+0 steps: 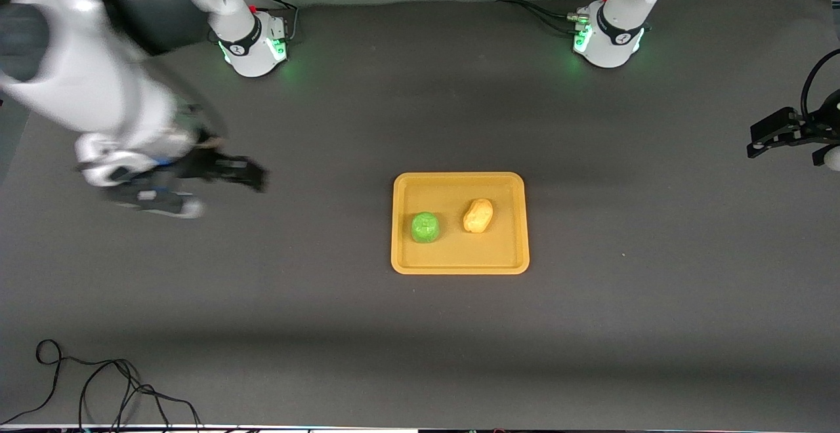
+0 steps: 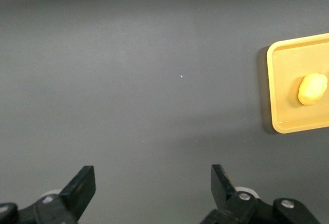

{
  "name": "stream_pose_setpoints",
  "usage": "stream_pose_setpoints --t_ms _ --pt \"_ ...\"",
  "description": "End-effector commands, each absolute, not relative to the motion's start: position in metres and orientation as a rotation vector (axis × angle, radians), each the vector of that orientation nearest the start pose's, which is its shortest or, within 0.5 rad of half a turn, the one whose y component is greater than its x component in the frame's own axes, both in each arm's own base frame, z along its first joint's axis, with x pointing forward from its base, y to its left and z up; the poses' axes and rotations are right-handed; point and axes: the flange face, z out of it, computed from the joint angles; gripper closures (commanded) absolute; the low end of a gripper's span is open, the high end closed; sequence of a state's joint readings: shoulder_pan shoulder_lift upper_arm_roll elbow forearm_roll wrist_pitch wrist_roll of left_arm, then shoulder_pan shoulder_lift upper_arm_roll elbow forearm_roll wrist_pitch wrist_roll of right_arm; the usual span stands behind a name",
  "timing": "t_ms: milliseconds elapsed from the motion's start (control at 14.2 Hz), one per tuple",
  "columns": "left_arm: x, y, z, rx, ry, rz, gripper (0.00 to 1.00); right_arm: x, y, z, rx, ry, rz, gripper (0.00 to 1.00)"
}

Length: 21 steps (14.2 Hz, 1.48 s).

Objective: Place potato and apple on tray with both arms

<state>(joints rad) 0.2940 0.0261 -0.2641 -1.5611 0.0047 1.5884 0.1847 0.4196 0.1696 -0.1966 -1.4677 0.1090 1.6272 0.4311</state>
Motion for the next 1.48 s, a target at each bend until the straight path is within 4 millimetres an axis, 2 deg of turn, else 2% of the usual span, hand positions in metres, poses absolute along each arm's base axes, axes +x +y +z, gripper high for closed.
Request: stream_pose_setpoints --t_ms 0,70,211,492,633,984,1195,1406 --pt "0.562 0.012 0.621 -3.116 0.227 0.006 0.0 0.565 0.077 0.583 -3.04 0.219 0.059 0.0" --pt "0.562 0.011 0.621 -3.116 0.227 0.008 0.0 0.566 0.048 0.585 -3.051 0.201 0.052 0.0" --pt "0.561 0.01 0.618 -3.117 0.232 0.039 0.0 0.563 0.008 0.593 -3.106 0.13 0.031 0.0" --pt "0.567 0.011 0.609 -3.121 0.233 0.047 0.0 0.563 -0.028 0.599 -3.125 0.09 0.009 0.0" --pt "0.569 0.012 0.607 -3.118 0.233 0.052 0.0 0.562 -0.034 0.6 -3.126 0.092 0.006 0.0" --pt "0.571 0.01 0.605 -3.116 0.238 0.052 0.0 0.559 -0.029 0.608 -3.125 0.087 0.011 0.0" --pt "0.566 -0.004 0.608 -3.109 0.249 0.074 0.0 0.559 -0.028 0.608 -3.125 0.085 0.011 0.0" --pt "0.571 0.0 0.606 -3.111 0.247 0.049 0.0 0.559 -0.027 0.608 -3.125 0.085 0.009 0.0"
